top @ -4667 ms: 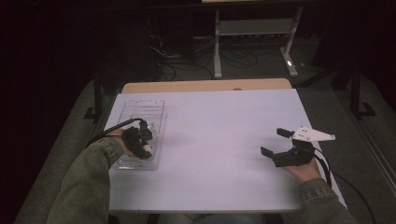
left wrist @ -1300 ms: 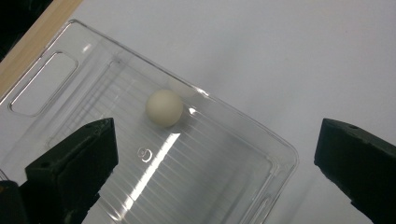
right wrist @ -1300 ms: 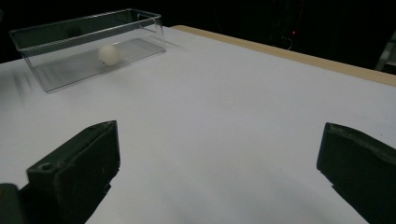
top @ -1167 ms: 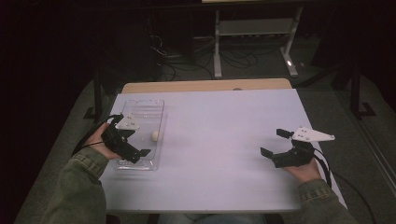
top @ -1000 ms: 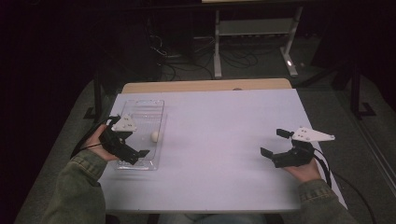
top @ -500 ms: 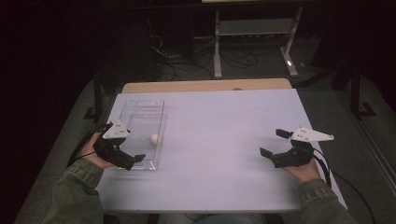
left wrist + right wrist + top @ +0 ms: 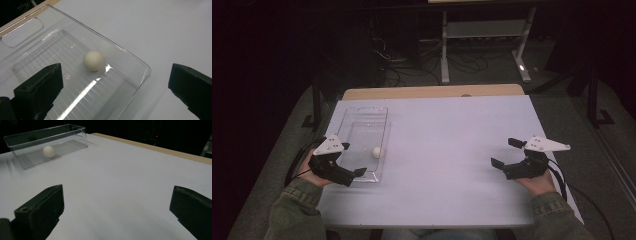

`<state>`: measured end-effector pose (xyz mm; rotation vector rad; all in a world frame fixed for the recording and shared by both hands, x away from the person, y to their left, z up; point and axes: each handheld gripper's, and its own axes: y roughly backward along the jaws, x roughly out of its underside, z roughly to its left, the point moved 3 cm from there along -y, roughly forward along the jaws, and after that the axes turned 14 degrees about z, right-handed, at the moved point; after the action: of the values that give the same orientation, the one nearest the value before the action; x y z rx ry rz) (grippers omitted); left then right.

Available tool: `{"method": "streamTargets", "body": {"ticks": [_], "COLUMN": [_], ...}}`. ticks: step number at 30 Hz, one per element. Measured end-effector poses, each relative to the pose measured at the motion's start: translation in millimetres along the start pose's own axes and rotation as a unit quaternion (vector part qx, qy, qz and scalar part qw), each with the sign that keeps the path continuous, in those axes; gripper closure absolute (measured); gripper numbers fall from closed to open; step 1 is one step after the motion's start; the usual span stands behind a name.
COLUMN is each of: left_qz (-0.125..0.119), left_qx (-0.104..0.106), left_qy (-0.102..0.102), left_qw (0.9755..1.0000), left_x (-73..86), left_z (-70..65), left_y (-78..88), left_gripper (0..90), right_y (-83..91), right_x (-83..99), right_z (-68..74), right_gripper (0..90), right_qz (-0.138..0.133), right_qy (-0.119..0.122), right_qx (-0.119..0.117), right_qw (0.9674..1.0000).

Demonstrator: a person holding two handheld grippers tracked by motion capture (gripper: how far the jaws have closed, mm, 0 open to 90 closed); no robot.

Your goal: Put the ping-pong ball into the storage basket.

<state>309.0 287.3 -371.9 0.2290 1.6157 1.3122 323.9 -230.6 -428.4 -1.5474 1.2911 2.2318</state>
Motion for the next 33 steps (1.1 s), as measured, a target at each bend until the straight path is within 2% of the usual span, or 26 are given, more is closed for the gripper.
{"method": "streamTargets", "body": {"ticks": [6, 12, 22, 28, 33], "left_qz": [-0.02, -0.024, -0.039, -0.038, -0.031], "left_qx": [0.006, 0.006, 0.007, 0.014, 0.014], "left_qy": [0.005, 0.004, 0.023, 0.031, 0.03], "left_qw": [0.9998, 0.9997, 0.999, 0.9987, 0.999], "left_x": [3.1, 4.6, 12.1, 17.3, 19.6], "left_z": [-2.4, -5.2, -6.8, -8.3, -9.3], "left_y": [0.3, -3.5, -11.7, -18.1, -20.9], "left_gripper": [0.0, 0.0, 0.0, 0.0, 0.0], "right_y": [0.0, 0.2, 0.3, 0.0, -0.2], "right_x": [0.0, 0.1, 0.2, 0.3, 0.3], "right_z": [-0.2, -0.3, -0.1, -0.4, 0.2], "right_gripper": [0.0, 0.0, 0.0, 0.0, 0.0], "right_qz": [0.0, 0.0, 0.0, 0.001, 0.002], "right_qy": [-0.001, -0.001, 0.0, -0.001, 0.0], "right_qx": [0.0, 0.001, 0.001, 0.001, 0.0], "right_qw": [1.0, 1.0, 1.0, 1.0, 1.0]}}
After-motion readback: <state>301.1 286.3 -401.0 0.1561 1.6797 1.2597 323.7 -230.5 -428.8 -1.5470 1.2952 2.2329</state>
